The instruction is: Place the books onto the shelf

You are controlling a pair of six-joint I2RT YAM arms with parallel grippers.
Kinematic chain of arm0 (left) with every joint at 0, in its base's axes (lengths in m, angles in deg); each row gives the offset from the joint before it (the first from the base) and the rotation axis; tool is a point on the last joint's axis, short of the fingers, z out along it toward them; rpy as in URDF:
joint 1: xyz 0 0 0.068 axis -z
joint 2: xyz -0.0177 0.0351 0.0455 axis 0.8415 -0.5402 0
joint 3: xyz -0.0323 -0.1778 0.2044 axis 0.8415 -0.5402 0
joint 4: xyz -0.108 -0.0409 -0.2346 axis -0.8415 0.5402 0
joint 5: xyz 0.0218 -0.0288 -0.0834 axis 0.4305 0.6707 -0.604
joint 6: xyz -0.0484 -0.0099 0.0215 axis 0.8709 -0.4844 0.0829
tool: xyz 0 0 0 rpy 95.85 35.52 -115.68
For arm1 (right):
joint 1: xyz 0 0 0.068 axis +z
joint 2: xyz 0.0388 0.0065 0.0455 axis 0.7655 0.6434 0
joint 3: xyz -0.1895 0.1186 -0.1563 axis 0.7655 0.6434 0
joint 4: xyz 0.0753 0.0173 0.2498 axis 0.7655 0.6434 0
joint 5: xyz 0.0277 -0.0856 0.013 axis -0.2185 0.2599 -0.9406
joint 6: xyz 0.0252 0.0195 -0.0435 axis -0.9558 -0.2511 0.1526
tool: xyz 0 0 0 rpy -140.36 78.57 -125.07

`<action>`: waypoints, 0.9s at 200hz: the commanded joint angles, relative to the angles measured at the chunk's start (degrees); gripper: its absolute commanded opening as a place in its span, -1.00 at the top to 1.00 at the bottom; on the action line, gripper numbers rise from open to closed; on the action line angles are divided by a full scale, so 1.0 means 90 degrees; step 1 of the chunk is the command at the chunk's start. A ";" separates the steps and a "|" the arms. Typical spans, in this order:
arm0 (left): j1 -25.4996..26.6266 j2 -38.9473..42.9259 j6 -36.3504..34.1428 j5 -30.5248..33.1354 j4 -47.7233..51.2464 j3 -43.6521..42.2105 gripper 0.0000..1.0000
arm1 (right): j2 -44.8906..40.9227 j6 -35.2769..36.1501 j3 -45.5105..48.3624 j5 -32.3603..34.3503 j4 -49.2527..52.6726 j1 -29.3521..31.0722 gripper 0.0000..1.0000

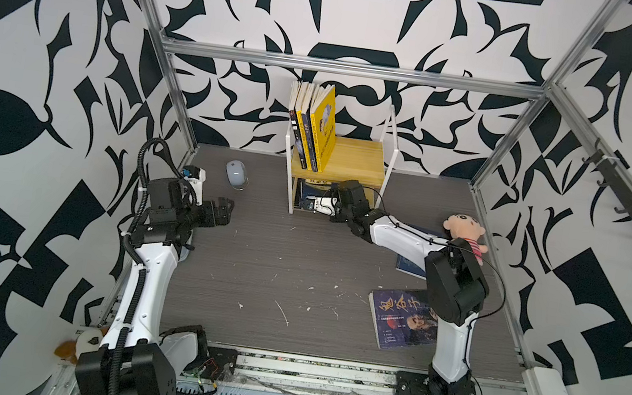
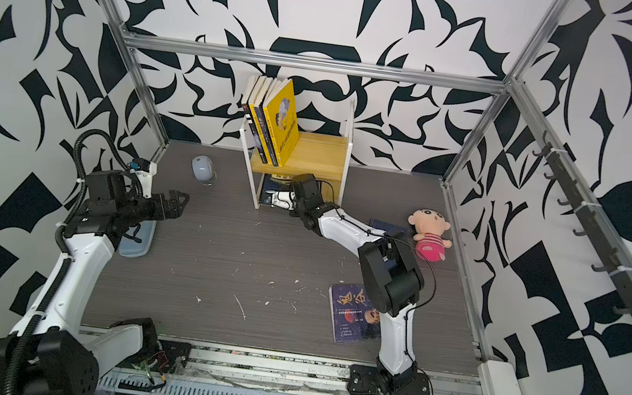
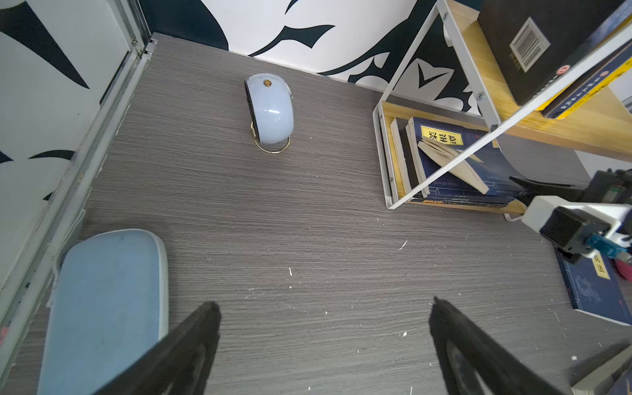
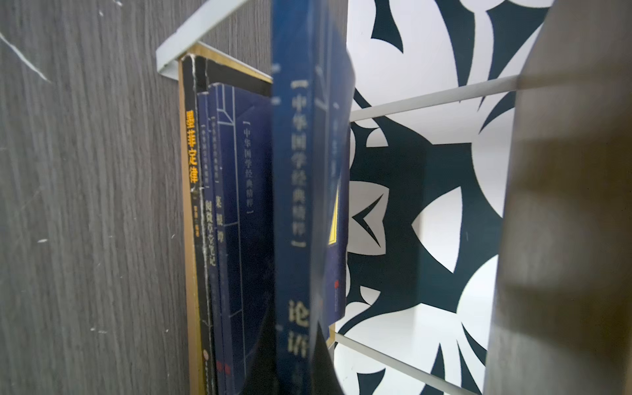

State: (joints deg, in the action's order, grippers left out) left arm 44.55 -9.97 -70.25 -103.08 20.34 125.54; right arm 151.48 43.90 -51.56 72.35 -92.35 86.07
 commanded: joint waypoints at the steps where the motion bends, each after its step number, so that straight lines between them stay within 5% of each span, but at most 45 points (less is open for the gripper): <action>1: -0.0023 0.0002 -0.0071 -0.0001 0.0017 -0.0117 -0.99 | 0.0117 -0.0157 -0.0384 -0.0181 0.0377 -0.0065 1.00; 16: -0.0023 0.0001 -0.0064 -0.0016 -0.0002 -0.0130 -0.99 | 0.0180 -0.0176 -0.0524 -0.0221 0.0653 -0.0068 0.96; 42: -0.0024 0.0011 -0.0062 -0.0012 -0.0031 -0.0161 -0.99 | 0.0230 -0.0229 -0.0747 -0.0397 0.1224 -0.0068 0.40; 66: -0.0027 0.0026 -0.0050 -0.0037 -0.0032 -0.0184 -0.99 | 0.0328 -0.0275 -0.1003 -0.0474 0.1843 -0.0062 0.17; 180: -0.0019 0.0029 -0.0039 -0.0058 -0.0032 -0.0201 -0.99 | 0.1161 -0.0660 -0.2624 -0.0459 0.2986 -0.0184 0.20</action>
State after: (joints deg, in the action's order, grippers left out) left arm 44.55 -9.97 -70.25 -103.10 20.30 124.45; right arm 162.04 40.86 -70.40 68.42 -67.96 84.78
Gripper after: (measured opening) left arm 0.997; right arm 0.398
